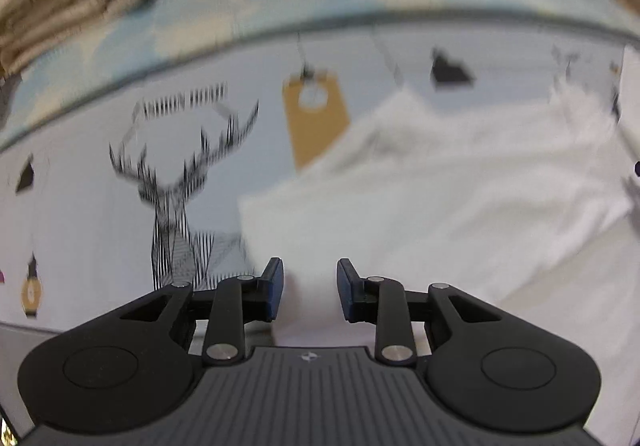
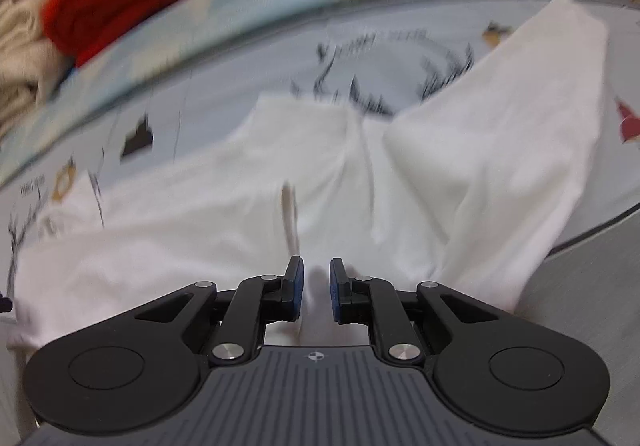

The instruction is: Fold small clothes

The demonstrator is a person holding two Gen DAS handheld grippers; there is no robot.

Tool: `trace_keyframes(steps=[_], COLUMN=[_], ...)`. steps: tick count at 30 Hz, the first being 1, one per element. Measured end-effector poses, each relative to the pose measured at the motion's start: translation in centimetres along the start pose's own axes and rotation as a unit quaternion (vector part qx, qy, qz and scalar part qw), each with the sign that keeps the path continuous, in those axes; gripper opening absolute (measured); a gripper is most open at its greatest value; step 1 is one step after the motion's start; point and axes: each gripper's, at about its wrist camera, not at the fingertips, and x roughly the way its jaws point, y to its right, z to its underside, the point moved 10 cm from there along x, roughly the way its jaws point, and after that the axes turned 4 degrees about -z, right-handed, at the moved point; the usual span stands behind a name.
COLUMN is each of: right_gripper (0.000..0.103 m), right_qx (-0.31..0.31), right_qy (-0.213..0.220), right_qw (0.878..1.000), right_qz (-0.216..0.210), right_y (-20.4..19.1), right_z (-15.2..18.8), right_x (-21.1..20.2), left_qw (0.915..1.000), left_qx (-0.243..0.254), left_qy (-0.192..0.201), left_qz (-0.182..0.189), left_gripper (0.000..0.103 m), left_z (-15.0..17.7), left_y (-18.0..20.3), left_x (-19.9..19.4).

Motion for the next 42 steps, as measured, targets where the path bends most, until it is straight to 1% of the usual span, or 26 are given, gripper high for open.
trace_keyframes(steps=[1,3,6,9,12,14,15,16,17,18,21,22,23,25,28,29,30,31,32,33,35,38,40,42], right_gripper=[0.014,0.014,0.014,0.014,0.015,0.033,0.051,0.061,0.062,0.063,0.064,0.067,0.069,0.076,0.076,0.074,0.057,0.023,0.005,0.003,0.003,0.003,0.003,0.003], right_qx=[0.006,0.015,0.036,0.070,0.106,0.140,0.159,0.174,0.190,0.203,0.229,0.234,0.230,0.218,0.219,0.216,0.211,0.203,0.200,0.201,0.193,0.177,0.149,0.108], right_qy=[0.015,0.047,0.096,0.148,0.190,0.211,0.217,0.219,0.217,0.211,0.199,0.201,0.212,0.219,0.229,0.230,0.232,0.234,0.233,0.232,0.253,0.282,0.304,0.322], right_qw=[1.000,0.999,0.994,0.985,0.972,0.963,0.957,0.953,0.949,0.947,0.946,0.945,0.944,0.945,0.943,0.944,0.944,0.945,0.947,0.947,0.942,0.936,0.935,0.936], right_qz=[-0.001,0.003,0.025,0.053,0.087,0.097,0.109,0.120,0.130,0.129,0.116,0.111,0.108,0.106,0.098,0.099,0.102,0.100,0.094,0.093,0.106,0.111,0.108,0.089], right_y=[0.4,1.5,5.1,10.5,16.8,20.9,23.1,24.6,26.1,27.2,29.4,29.9,30.2,30.2,30.5,30.5,30.5,30.4,30.2,30.2,29.8,27.9,25.2,21.0], right_z=[-0.7,-2.2,-5.2,-8.4,-10.9,-11.6,-11.6,-11.5,-11.3,-11.0,-10.9,-11.0,-11.3,-12.1,-13.2,-13.5,-13.9,-14.2,-14.4,-14.5,-14.9,-16.0,-17.2,-18.0], right_x=[-0.7,-2.0,-4.3,-6.3,-6.9,-6.7,-6.3,-5.8,-5.1,-4.2,-2.1,-1.6,-1.5,-1.2,-0.6,-0.3,-0.1,0.1,0.4,0.5,-0.3,-2.5,-4.7,-6.5], left_qw=[0.9999,0.9990,0.9978,0.9978,0.9974,0.9974,0.9973,0.9973,0.9973,0.9975,0.9978,0.9979,0.9980,0.9981,0.9984,0.9984,0.9985,0.9986,0.9987,0.9987,0.9987,0.9983,0.9979,0.9973], left_qx=[-0.007,-0.027,-0.040,-0.033,-0.026,-0.019,-0.016,-0.013,-0.012,-0.011,-0.010,-0.009,-0.008,-0.005,0.000,0.001,0.001,0.001,0.001,0.002,0.001,-0.008,-0.016,-0.024], left_qy=[0.013,0.028,0.038,0.045,0.049,0.050,0.050,0.049,0.048,0.047,0.042,0.040,0.039,0.036,0.032,0.031,0.030,0.029,0.029,0.029,0.031,0.038,0.044,0.051], left_qz=[0.006,0.023,0.037,0.038,0.046,0.049,0.051,0.052,0.053,0.052,0.050,0.049,0.049,0.050,0.047,0.046,0.045,0.043,0.042,0.041,0.040,0.043,0.045,0.047], left_gripper=[0.038,0.040,0.040,0.040,0.040,0.040,0.040,0.040,0.040,0.040,0.040,0.040,0.040,0.040,0.040,0.040,0.040,0.040,0.040,0.040,0.040,0.040,0.040,0.040], left_z=[-0.7,-1.9,-2.6,-3.3,-3.2,-2.9,-2.9,-2.8,-2.8,-2.8,-2.7,-2.7,-2.6,-2.6,-2.5,-2.4,-2.4,-2.4,-2.4,-2.4,-2.6,-3.1,-3.4,-3.6], left_y=[0.4,1.5,2.9,4.3,5.3,5.8,6.0,6.2,6.2,6.2,6.2,6.2,6.2,6.2,6.1,6.0,6.0,5.9,5.8,5.7,5.5,5.2,4.8,4.4], left_x=[-0.7,-1.6,-1.8,-2.0,-2.2,-2.2,-2.3,-2.3,-2.2,-2.0,-1.6,-1.5,-1.4,-1.1,-0.7,-0.6,-0.5,-0.4,-0.4,-0.3,-0.4,-0.8,-1.3,-1.9])
